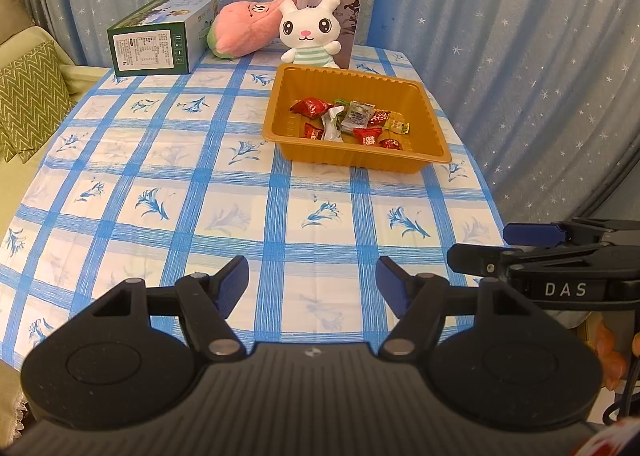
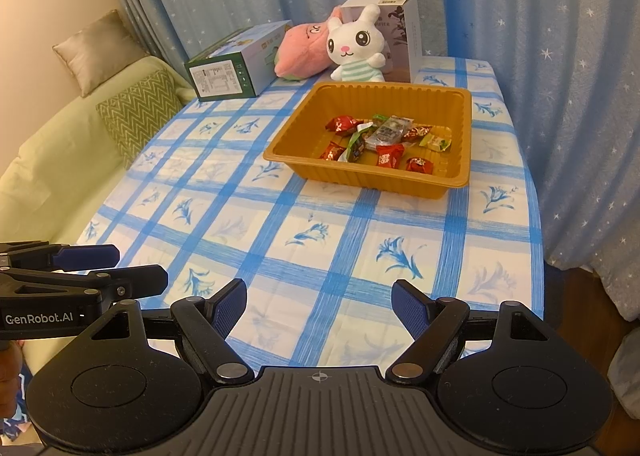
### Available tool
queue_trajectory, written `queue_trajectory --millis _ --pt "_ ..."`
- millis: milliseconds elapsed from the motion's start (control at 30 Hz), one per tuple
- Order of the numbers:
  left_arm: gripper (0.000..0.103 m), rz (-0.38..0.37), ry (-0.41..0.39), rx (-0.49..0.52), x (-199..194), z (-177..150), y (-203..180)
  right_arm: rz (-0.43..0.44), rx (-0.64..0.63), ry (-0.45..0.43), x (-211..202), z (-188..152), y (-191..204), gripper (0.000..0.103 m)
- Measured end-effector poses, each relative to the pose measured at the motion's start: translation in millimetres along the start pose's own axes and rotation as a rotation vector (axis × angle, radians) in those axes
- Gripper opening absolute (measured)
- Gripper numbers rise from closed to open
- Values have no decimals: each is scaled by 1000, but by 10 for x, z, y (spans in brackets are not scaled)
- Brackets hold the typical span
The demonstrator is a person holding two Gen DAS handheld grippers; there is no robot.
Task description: Organize snacks
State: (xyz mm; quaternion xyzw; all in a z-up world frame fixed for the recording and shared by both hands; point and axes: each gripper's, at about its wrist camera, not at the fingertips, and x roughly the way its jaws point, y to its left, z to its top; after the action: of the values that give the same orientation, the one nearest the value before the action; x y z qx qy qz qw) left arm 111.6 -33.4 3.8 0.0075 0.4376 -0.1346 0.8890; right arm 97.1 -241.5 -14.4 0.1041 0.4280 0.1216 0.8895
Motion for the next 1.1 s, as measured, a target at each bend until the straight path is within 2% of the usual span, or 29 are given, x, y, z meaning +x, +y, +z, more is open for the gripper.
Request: queue_trajectory --millis 1100 --pt "68 -1 -2 0 10 3 8 0 0 2 16 -8 5 79"
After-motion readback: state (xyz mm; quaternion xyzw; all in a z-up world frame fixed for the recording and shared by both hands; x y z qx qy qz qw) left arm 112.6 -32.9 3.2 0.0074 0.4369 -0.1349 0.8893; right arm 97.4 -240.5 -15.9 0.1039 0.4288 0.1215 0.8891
